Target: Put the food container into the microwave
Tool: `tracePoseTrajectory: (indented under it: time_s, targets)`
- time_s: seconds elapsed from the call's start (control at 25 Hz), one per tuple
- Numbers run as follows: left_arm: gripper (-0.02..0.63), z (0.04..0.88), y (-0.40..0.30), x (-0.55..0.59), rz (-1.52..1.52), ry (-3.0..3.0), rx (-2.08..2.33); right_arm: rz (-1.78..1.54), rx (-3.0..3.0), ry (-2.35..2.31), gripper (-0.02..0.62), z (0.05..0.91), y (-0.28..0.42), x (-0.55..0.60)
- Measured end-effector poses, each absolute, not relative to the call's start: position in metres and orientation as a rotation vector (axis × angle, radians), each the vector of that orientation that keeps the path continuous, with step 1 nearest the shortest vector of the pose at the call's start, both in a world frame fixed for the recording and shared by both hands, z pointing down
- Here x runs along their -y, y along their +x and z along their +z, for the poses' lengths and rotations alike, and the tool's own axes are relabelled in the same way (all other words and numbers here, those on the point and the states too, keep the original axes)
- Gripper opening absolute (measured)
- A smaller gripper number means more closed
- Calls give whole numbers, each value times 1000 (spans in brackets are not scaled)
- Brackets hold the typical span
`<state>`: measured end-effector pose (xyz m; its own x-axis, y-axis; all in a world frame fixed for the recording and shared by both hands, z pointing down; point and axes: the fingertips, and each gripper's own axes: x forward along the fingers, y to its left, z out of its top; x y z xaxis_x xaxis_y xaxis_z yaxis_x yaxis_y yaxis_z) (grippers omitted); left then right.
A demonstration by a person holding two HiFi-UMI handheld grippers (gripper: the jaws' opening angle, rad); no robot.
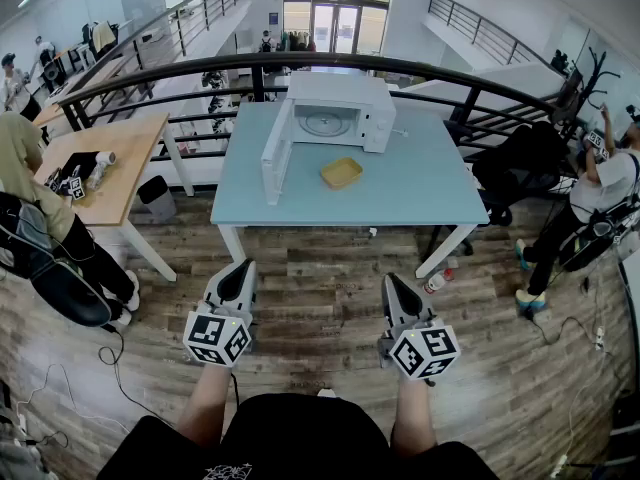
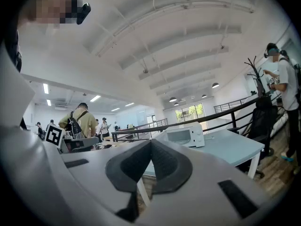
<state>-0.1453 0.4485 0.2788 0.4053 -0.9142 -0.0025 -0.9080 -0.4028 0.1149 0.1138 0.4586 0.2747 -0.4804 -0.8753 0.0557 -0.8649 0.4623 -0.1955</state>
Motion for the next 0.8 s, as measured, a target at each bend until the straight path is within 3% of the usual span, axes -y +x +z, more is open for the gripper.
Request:
tracePoseTrajectory:
  time_s: [0.8]
  targets:
    - [8, 275, -161, -467, -99, 2567, 1663, -336, -2613, -1509, 8, 269, 93, -482]
